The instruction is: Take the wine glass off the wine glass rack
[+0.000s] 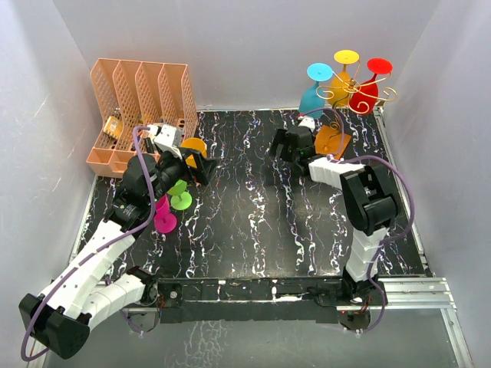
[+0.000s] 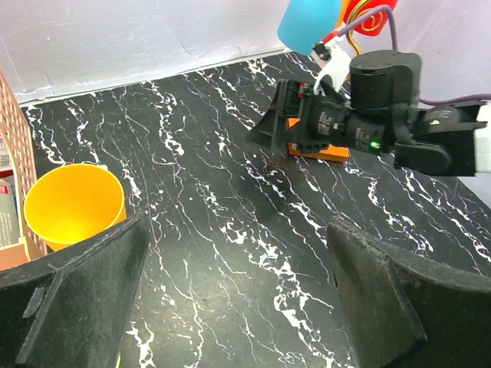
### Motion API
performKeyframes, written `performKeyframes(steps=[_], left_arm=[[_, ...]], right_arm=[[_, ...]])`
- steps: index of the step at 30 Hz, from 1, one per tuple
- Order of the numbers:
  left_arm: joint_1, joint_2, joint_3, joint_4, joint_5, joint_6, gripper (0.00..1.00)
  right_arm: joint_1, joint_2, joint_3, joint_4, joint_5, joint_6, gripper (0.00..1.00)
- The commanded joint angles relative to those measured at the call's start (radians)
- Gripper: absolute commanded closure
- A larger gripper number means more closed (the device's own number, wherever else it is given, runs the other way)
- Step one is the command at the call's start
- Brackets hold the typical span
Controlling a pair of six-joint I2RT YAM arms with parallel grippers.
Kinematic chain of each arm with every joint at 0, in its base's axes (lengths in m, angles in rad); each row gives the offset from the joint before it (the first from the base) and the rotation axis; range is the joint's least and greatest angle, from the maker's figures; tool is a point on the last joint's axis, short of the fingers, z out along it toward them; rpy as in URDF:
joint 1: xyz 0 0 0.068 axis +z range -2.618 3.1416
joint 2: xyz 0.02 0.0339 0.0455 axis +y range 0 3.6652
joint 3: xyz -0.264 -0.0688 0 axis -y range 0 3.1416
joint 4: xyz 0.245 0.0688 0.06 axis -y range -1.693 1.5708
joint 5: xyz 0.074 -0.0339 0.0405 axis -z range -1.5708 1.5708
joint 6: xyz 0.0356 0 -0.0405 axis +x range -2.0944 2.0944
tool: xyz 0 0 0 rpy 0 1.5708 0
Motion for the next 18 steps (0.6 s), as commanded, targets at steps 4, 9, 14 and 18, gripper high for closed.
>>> performKeyframes(steps=[4,9,14,18], left_arm=[[-0.008,-0.026,-0.001,0.028,-0.017,0.022,0.03],[-0.006,-0.022,-0.002,0.026,-0.024,0.026,0.03],[-0.006,-0.026,-0.001,0.024,-0.027,0.03,0.03],[-0.007,-0.03,-0.003,0.025,-0.03,0.032,0.03]], right_arm=[[0.005,0.118,0.125,-0.001,0.099,0.06,0.01],[0.005,0.139,0.127,0.002,0.132,0.031,0.01],[0.0,0.123,0.094,-0.036,0.198,0.044,0.01],[-0.024,0.085,0.038,-0.04,0.219,0.068,0.01]])
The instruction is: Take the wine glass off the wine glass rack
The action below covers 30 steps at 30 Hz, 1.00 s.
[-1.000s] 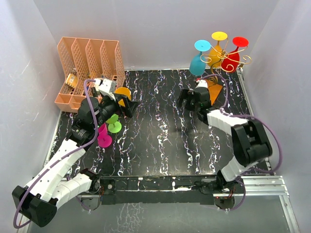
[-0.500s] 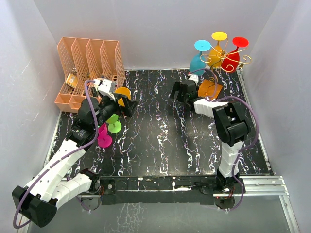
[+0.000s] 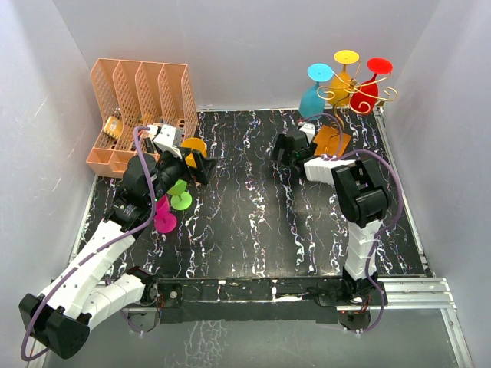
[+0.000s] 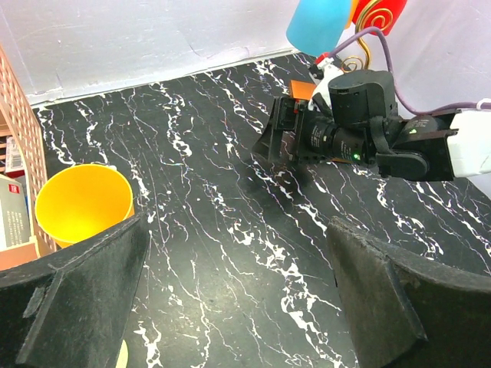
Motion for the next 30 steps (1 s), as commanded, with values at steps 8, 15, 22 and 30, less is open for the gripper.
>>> performKeyframes(steps=[8,15,22,30], left_arm=[[-0.005,-0.024,-0.002,0.026,-0.008,0.016,0.03],[-0.005,-0.01,-0.002,0.028,-0.003,0.014,0.03],[-0.005,0.009,-0.002,0.031,0.015,0.005,0.03],[-0.004,0.027,-0.001,0.031,0.019,0.0,0.03]], right_arm=[[-0.114,-0.17,-0.159,-0.028,0.077,0.026,0.01],[-0.204,-0.324,-0.312,-0.029,0.009,-0.007,0.01],[-0.21,-0.559,-0.377,-0.202,-0.201,-0.061,0.01],[-0.21,-0.908,-0.338,-0.44,-0.393,-0.004,0.01]])
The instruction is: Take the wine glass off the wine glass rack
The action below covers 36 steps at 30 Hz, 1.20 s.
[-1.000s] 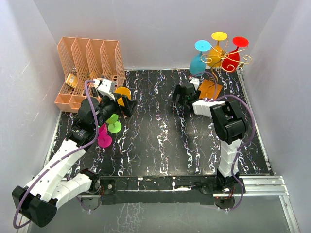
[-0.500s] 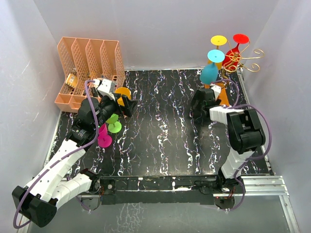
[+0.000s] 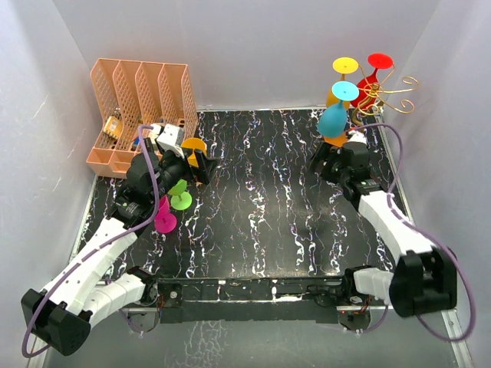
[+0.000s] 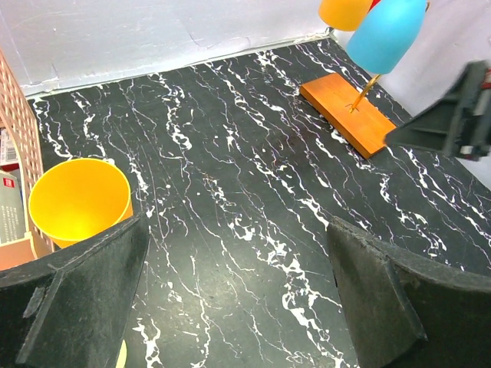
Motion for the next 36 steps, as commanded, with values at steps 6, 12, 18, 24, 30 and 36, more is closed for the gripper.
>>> performKeyframes(steps=[6,12,18,24,30,36], left_arm=[[-0.005,0.002,-0.004,0.032,0.019,-0.005,0.03],[-0.004,0.005,-0.005,0.031,0.013,-0.004,0.03],[-0.005,0.007,-0.007,0.031,0.008,0.0,0.03],[-0.004,0.006,-0.007,0.028,-0.002,0.006,0.03],[-0.005,0.009,-0.004,0.025,-0.001,0.008,0.03],[-0.005,0.003,-0.003,0.024,-0.004,0.012,0.03]], right_arm=[[0.001,-0.351,0.202,-0.229,0.014,0.055,0.02],[0.002,-0.265,0.475,-0.306,0.166,-0.007,0.02],[-0.001,-0.075,0.717,-0.356,0.263,-0.027,0.04],[-0.06,0.109,0.908,-0.372,0.233,-0.042,0.09],[-0.14,0.216,0.987,-0.38,0.193,-0.05,0.18],[-0.205,0.291,1.035,-0.402,0.069,-0.077,0.33]])
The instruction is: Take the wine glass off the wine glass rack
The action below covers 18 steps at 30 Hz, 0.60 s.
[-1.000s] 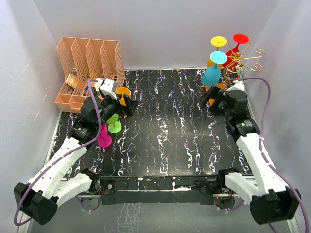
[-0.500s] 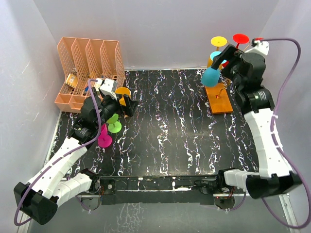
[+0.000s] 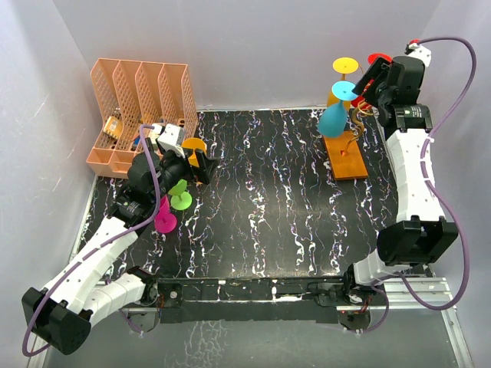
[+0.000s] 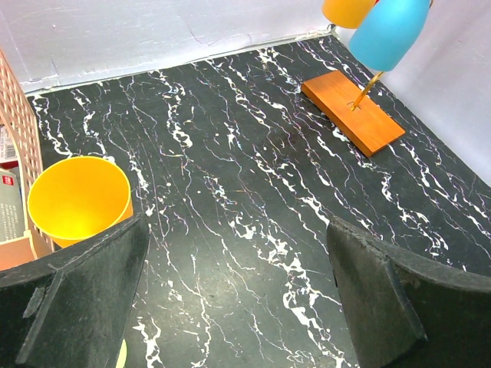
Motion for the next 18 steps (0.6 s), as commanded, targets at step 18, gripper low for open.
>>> performKeyframes(steps=[18], left_arm=[[-0.004,0.016,0.002,0.022,0.012,0.009,0.03]], right_arm=[[-0.047,0.099,0.08,0.036,-0.265,-0.03,0.51]])
